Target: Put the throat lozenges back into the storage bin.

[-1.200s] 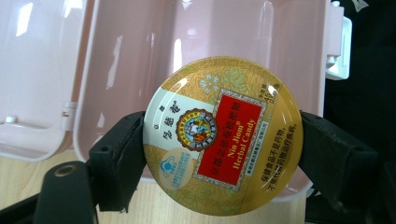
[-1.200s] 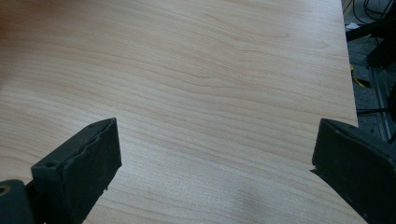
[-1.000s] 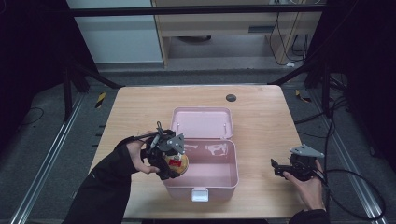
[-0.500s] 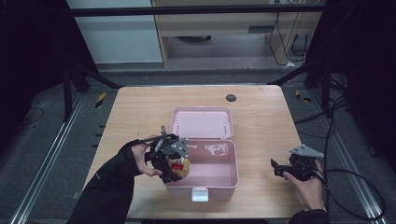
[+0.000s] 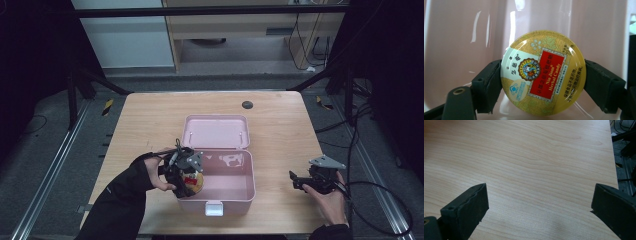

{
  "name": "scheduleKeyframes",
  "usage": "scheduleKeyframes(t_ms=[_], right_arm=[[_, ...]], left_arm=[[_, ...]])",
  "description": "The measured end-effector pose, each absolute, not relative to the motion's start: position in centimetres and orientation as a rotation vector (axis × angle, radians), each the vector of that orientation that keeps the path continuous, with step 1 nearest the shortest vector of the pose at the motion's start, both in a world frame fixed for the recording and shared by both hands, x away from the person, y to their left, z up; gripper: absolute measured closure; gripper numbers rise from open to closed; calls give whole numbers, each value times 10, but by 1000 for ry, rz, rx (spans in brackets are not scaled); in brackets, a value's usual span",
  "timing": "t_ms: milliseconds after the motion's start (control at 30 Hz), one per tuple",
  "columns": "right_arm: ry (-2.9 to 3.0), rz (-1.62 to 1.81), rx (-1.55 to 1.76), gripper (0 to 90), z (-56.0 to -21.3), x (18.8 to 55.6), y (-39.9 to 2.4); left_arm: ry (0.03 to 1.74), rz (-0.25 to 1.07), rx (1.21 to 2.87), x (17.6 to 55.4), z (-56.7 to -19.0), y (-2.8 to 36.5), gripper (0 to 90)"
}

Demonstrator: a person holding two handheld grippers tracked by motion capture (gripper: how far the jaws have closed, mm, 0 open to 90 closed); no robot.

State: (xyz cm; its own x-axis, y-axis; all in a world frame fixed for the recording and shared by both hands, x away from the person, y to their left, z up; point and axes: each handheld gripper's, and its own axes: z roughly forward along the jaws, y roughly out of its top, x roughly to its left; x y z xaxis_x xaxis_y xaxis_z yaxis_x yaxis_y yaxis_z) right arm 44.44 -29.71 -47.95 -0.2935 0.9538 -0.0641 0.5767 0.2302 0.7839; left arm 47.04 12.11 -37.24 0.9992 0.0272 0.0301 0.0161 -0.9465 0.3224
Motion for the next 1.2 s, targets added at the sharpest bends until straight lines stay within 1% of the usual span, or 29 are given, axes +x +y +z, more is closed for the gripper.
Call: scheduleKeyframes(t_ms=[600,1200], right_arm=[[1965,888,1392,12,-480,445,-297],[1975,885,1396,8,-480,445,-296]], left_arm=[[39,34,2836,472,-390,121,198],[54,23,2833,473,-391,122,195]])
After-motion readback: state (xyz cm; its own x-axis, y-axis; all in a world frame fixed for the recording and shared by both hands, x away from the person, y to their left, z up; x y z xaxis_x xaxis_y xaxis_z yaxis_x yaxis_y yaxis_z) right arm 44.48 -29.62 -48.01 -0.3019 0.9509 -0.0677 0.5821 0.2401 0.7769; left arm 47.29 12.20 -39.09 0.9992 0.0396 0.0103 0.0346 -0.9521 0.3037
